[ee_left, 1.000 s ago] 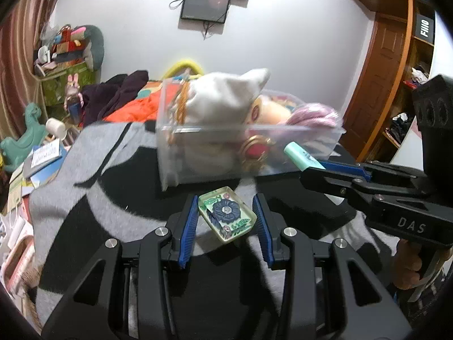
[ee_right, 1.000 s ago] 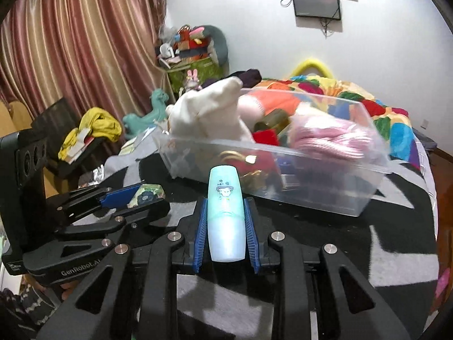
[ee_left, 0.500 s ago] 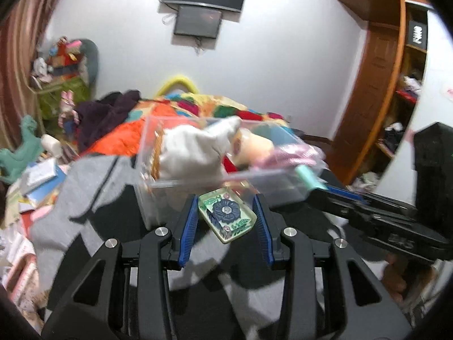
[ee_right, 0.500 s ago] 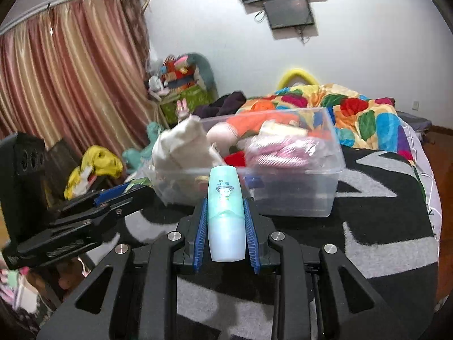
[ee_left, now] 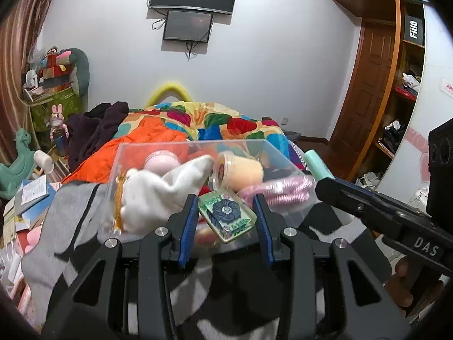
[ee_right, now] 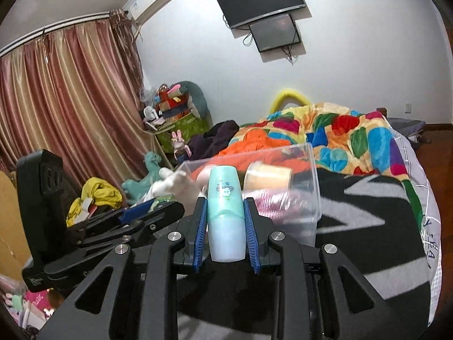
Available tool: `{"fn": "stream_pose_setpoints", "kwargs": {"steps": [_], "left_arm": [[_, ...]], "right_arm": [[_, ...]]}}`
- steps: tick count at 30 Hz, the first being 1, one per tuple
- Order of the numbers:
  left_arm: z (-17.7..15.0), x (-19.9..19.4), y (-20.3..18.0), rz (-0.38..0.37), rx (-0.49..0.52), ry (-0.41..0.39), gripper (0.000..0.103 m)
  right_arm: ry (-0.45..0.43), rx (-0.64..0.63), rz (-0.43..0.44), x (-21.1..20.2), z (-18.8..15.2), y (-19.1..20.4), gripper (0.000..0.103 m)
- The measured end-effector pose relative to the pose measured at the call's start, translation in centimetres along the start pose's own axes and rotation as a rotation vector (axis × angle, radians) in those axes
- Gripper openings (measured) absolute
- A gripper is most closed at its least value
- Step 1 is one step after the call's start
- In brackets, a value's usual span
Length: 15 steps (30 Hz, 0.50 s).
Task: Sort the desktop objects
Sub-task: 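Lower the green packet and mint tube into the clear box and open both grippers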
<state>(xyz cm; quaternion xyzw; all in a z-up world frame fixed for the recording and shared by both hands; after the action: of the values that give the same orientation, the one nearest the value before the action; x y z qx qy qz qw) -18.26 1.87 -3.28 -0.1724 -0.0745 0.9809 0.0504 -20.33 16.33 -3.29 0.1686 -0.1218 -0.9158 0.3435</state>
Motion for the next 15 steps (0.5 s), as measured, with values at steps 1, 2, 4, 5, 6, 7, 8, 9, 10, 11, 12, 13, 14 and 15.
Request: {"fn": "stream_pose_setpoints", "kwargs": {"steps": [1,2,4,5,6,7,8,9,10,11,12,13,14,15], "left_arm": [[0.3,0.4,0.0,-0.006,-0.004,0.002,0.039],[0.5,0.7,0.0,-0.011,-0.007,0.002,0.039],[0.7,1.4,-0.1,-0.016,-0.009,0.002,0.039],[0.8,1.7,-0.1,-0.016,-0.010,0.003,0.039],[0.8,2.0,-0.1,-0.017,-0.012,0.004,0.039],[0.9,2.4,-0.2,-0.027,-0.009,0.008,0.039],[0.8,2.6,-0.2,-0.028,-0.009,0.010,0.039],[0.9,2.9,-0.2,-0.027,-0.007,0.012,0.039],[0.9,3.4,-0.2,-0.026,0.000,0.015,0.039],[0.9,3.6,-0.2,-0.023,0.002,0.016,0.039],[0.9,3.8,-0.2,-0.025,0.004,0.017,0.039],[0.8,3.9,-0.2,-0.022,0.009,0.016,0.039],[0.7,4.1,-0.2,-0.015,0.015,0.013,0.039],[0.6,4.2,-0.1,-0.008,0.025,0.011,0.039]], "right_arm": [[-0.003,0.003,0.008,0.2,0.3,0.0,0.023],[-0.009,0.008,0.015,0.4,0.7,-0.2,0.023],[-0.015,-0.002,-0.002,0.9,1.2,-0.5,0.023],[-0.017,-0.006,-0.011,1.1,1.4,-0.7,0.023],[-0.018,-0.009,-0.024,1.4,1.5,-1.0,0.023],[-0.019,-0.014,-0.040,1.8,1.8,-1.3,0.023],[-0.018,-0.019,-0.051,2.1,1.9,-1.5,0.023],[-0.011,-0.026,-0.065,2.6,2.0,-1.8,0.023],[-0.008,-0.031,-0.075,3.0,2.1,-2.0,0.023],[-0.005,-0.038,-0.082,3.3,2.1,-2.2,0.023],[0.000,-0.048,-0.101,3.9,2.1,-2.4,0.023],[0.004,-0.051,-0.116,4.3,2.1,-2.7,0.023],[0.010,-0.048,-0.125,4.6,2.0,-2.9,0.023],[0.020,-0.035,-0.123,5.0,1.8,-3.2,0.023]]}}
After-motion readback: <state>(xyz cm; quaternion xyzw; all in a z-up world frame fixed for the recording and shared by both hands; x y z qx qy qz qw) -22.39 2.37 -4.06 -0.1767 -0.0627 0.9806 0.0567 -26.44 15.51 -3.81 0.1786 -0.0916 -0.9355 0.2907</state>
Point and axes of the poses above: each gripper's, at about its wrist camera, not at the fingertips, and x roughly the way its jaws point, y to its left, z to its top, the point moved 7 cm from there along x, roughly the way its jaws point, and after that the axes turned 13 degrees about -y, right-handed, at the moved point
